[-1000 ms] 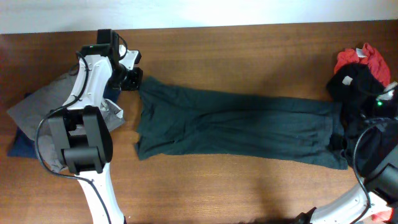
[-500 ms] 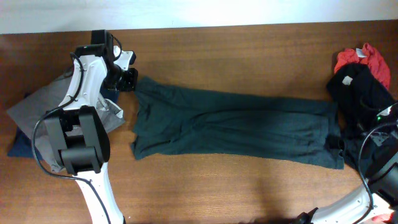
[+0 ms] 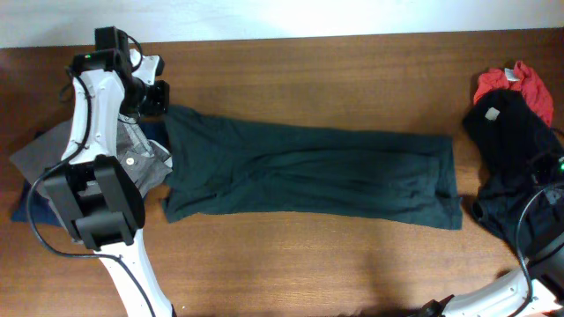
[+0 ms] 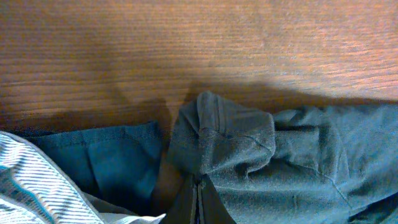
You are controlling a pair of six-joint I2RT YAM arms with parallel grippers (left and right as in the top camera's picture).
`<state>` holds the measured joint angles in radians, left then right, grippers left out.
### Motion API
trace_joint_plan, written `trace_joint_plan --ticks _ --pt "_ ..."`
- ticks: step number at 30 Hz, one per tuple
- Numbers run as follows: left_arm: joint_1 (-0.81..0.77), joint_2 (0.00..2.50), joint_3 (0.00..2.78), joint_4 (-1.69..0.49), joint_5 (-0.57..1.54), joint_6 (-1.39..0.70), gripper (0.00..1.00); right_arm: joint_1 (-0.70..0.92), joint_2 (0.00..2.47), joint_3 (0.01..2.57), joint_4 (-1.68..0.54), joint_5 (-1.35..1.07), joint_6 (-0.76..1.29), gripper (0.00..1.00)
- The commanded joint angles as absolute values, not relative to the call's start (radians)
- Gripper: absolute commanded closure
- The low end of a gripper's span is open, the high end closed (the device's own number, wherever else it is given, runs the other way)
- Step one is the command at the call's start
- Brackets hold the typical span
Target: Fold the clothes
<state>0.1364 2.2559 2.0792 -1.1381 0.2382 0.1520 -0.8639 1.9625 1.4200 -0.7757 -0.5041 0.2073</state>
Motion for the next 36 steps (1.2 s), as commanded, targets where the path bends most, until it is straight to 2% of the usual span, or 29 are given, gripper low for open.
trace_joint_plan --ticks 1,3,5,8,12,17,26,36 --pt "0.137 2.255 2.110 -1.143 0.259 0.142 0.92 -0.841 1.854 1.456 -0.814 -0.686 0.123 0.60" --pt "0.137 2.255 2.115 -1.143 0.278 0.142 0.66 -0.816 1.834 1.455 -0.862 -0.687 0.082 0.51" --pt "0.137 2.255 2.119 -1.142 0.298 0.142 0.54 -0.780 1.836 1.454 -0.910 -0.670 0.015 0.38" --pt "0.137 2.255 2.124 -1.143 0.318 0.142 0.38 -0.722 1.851 1.443 -0.932 -0.625 -0.038 0.26" --pt "0.137 2.255 2.140 -1.170 0.319 0.142 0.36 -0.659 1.870 1.438 -0.944 -0.554 -0.109 0.16" --pt "0.137 2.255 2.208 -1.247 0.319 0.142 0.36 -0.628 1.885 1.438 -0.951 -0.412 -0.117 0.09" --pt "0.136 2.255 2.413 -1.443 0.345 0.143 0.36 -0.619 1.971 1.436 -0.984 -0.406 -0.215 0.08" --pt "0.136 2.255 2.460 -1.494 0.345 0.143 0.36 -0.606 2.008 1.377 -0.961 -0.407 -0.258 0.05"
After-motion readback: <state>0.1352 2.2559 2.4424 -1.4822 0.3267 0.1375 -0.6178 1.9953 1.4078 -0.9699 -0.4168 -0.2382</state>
